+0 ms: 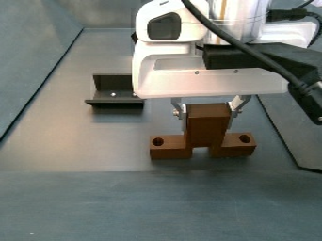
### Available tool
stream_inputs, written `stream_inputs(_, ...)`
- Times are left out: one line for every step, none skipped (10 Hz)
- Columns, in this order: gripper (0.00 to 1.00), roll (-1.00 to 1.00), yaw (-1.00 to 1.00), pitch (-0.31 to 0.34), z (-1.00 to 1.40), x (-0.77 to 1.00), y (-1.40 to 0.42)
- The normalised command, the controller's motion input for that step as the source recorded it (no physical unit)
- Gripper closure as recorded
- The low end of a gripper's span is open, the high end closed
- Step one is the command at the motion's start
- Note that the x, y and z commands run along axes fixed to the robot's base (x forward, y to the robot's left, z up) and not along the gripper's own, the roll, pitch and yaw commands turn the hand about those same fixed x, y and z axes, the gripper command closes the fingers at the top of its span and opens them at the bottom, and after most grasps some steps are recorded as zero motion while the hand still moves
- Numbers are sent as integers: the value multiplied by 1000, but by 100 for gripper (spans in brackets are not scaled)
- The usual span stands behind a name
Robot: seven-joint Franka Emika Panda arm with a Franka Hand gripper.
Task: Pick up the brown object. Move up. Move to above the board. Insert the brown object.
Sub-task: Pick up the brown object.
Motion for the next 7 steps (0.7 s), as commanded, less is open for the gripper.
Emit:
stream_inputs(100, 0, 0, 0, 0, 0, 0)
stream_inputs(100, 0, 0, 0, 0, 0, 0)
stream_inputs(100, 0, 0, 0, 0, 0, 0)
stream_inputs(100, 0, 0, 0, 0, 0, 0)
stream_inputs(100, 0, 0, 0, 0, 0, 0)
stream_inputs(100, 0, 0, 0, 0, 0, 0)
stream_inputs(100, 0, 0, 0, 0, 0, 0)
